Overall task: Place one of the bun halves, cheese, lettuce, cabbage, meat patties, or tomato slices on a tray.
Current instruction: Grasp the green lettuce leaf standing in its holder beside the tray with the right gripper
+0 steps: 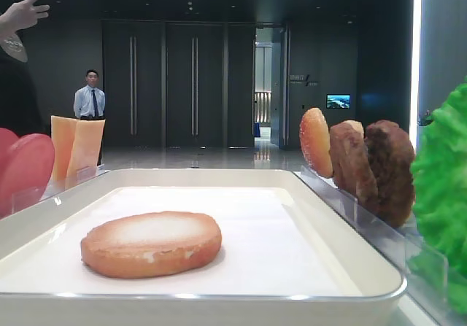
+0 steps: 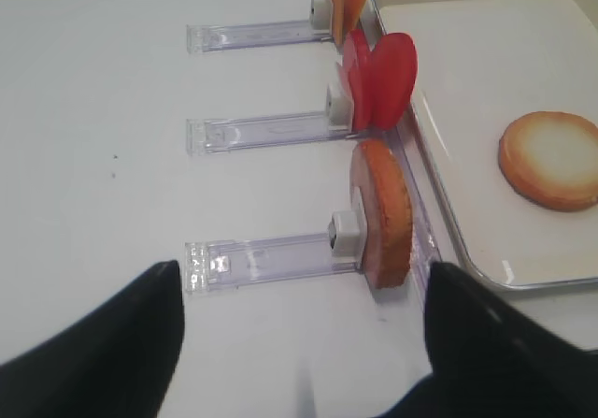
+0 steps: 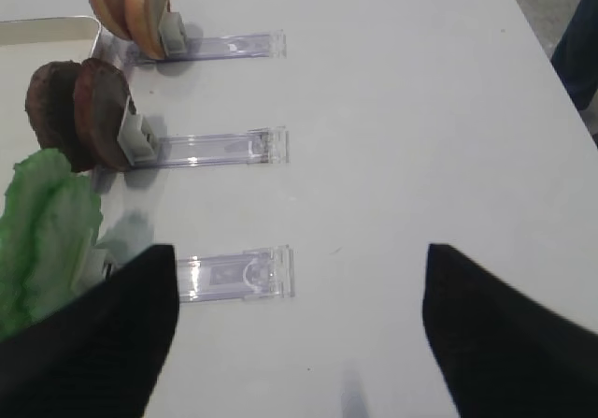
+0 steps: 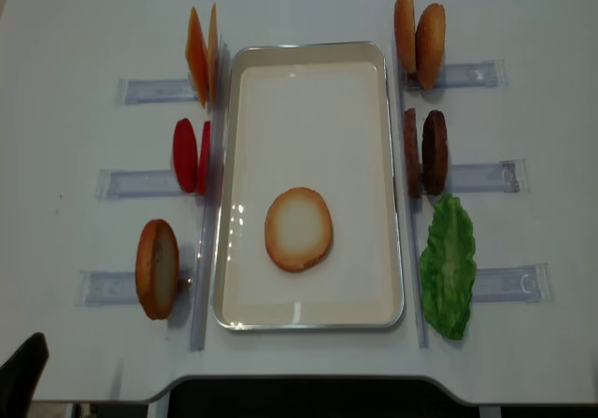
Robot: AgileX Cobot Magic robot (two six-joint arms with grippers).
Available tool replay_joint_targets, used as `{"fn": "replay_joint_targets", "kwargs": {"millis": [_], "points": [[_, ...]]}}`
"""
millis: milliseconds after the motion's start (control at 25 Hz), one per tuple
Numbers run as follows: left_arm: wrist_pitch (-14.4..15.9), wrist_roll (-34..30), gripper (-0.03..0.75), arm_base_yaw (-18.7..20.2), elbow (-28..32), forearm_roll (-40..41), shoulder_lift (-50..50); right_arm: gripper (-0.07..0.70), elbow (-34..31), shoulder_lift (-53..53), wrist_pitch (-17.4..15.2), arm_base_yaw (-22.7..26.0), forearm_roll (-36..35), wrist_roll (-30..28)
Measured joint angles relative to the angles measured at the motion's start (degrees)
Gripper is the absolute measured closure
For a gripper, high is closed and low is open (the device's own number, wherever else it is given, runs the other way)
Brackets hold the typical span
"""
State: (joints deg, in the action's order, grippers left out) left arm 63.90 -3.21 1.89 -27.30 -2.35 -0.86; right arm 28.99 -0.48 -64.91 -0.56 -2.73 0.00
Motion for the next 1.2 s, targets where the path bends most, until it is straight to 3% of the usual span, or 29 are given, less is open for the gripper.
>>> {"fn": "replay_joint_targets", "kwargs": {"millis": [360, 1200], "points": [[-0.05, 0.00, 0.153, 0.00, 0.00, 0.00, 0.00, 0.126, 0.00, 0.00, 0.00, 0.00, -0.05, 0.00], [-0.05, -0.63, 0.388, 0.00, 0.00, -0.01, 0.00, 0.178, 0.00, 0.00, 0.05, 0.00, -4.39, 0.00]]}}
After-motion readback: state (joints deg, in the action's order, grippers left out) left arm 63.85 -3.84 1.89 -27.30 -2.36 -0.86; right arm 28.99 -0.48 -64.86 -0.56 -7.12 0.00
